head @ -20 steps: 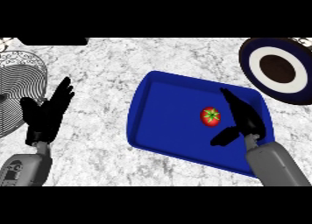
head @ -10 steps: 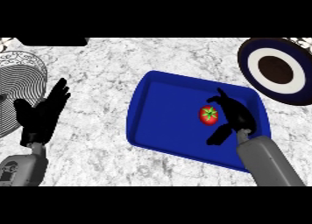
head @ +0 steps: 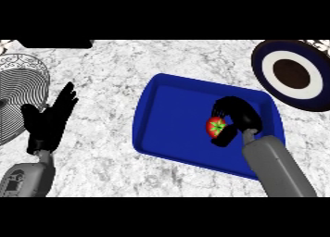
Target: Pick the tomato from the tray and place it in the plate
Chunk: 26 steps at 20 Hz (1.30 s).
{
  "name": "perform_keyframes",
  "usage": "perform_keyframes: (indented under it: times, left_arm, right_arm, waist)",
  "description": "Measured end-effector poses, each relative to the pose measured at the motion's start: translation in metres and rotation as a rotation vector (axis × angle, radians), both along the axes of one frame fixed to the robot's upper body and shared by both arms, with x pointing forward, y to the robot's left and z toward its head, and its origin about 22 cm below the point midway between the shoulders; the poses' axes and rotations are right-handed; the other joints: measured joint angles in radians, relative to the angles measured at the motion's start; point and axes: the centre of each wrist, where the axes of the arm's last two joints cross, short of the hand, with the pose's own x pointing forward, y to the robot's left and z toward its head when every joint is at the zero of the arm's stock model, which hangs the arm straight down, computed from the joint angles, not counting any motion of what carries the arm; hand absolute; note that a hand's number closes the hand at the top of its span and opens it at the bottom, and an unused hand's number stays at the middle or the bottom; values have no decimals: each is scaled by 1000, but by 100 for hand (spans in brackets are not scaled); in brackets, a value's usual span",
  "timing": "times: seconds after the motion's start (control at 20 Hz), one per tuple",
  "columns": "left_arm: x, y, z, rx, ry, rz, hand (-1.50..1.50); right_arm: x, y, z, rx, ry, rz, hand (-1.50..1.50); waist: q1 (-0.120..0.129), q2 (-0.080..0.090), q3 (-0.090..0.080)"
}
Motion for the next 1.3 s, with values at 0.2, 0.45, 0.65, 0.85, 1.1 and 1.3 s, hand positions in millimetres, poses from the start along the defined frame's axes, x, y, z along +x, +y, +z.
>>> perform_keyframes:
  times: [0.2, 0.45, 0.65, 0.85, 1.1, 1.3]
  left_arm:
    - [3, -6, 6, 2, -7, -24, 0]
    - [0, -2, 4, 7, -5, -27, 0]
    - [0, 0, 2, 2, 2, -21, 0]
    - [0, 1, 5, 3, 5, -9, 0]
    - [-1, 4, 3, 4, 2, -7, 0]
    - [-5, -1, 4, 0, -2, -7, 0]
  right_arm:
    - [42, 16, 40, 102, -38, 35, 150]
    - [77, 22, 78, 108, -171, 10, 150]
    - [89, 16, 106, 69, -353, -87, 150]
    - [93, 8, 135, 23, -576, -235, 150]
    - [94, -13, 158, -15, -733, -432, 150]
    - [96, -40, 172, 31, -756, -555, 150]
  waist:
    - [22, 9, 6]
    - [27, 13, 8]
    - [22, 12, 8]
    - [12, 7, 8]
    - [3, 5, 8]
    - [5, 6, 9]
